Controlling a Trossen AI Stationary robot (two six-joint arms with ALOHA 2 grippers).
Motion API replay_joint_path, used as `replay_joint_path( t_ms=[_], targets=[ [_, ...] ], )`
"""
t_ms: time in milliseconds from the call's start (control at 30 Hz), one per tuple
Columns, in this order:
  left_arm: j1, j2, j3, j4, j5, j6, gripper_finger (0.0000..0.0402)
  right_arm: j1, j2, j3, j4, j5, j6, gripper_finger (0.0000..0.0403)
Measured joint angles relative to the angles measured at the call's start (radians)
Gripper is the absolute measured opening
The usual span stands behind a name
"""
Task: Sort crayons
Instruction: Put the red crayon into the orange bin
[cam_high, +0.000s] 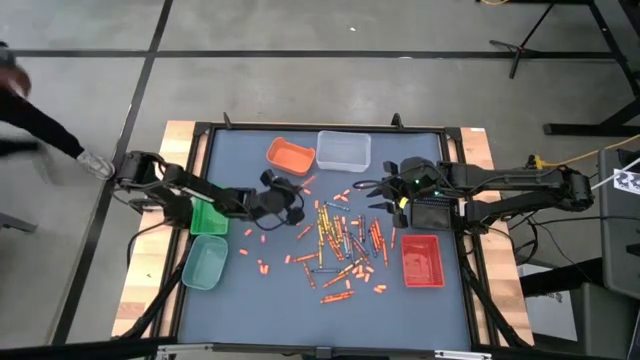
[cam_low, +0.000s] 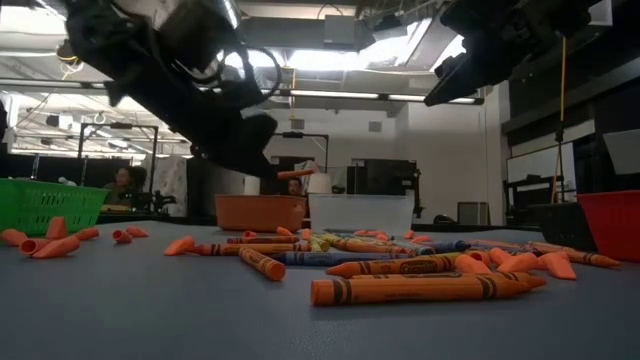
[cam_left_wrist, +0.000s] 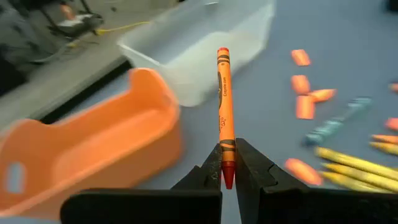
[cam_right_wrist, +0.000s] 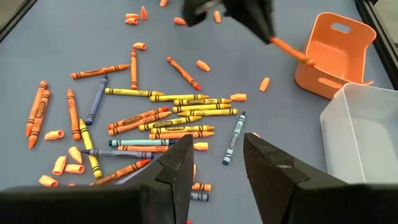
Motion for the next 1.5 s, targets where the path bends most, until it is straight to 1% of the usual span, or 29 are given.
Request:
replay_joint_path(
  t_ms=[233,467,633,833,933,1267,1400,1500],
  targets=[
    [0.143,0.0,0.0,0.024,0.0,0.1,0.0005,0.0,0.0,0.0,0.0,0.0,0.0,0.0138],
    [0.26,0.0,0.0,0.022,0.001,0.106,0.0005,0.0,0.0,0.0,0.0,0.0,0.0,0.0138],
    [0.313,0.0,0.0,0.021,0.006,0.105,0.0005,0.0,0.0,0.0,-0.004,0.0,0.0,0.0138],
    [0.339,0.0,0.0,0.013,0.082,0.105,0.0005,0.0,0.0,0.0,-0.015,0.0,0.0,0.0138],
    [0.344,0.0,0.0,0.008,0.105,0.104,0.0008,0.0,0.0,0.0,-0.015,0.0,0.0,0.0138],
    [0.344,0.0,0.0,0.006,0.114,0.103,0.0076,0.0,0.0,0.0,-0.017,0.0,0.0,0.0138],
    [0.344,0.0,0.0,0.006,0.116,0.092,0.0086,0.0,0.0,0.0,-0.018,0.0,0.0,0.0138],
    [0.344,0.0,0.0,0.006,0.157,0.047,0.0087,0.0,0.0,0.0,-0.018,0.0,0.0,0.0138]
  ],
)
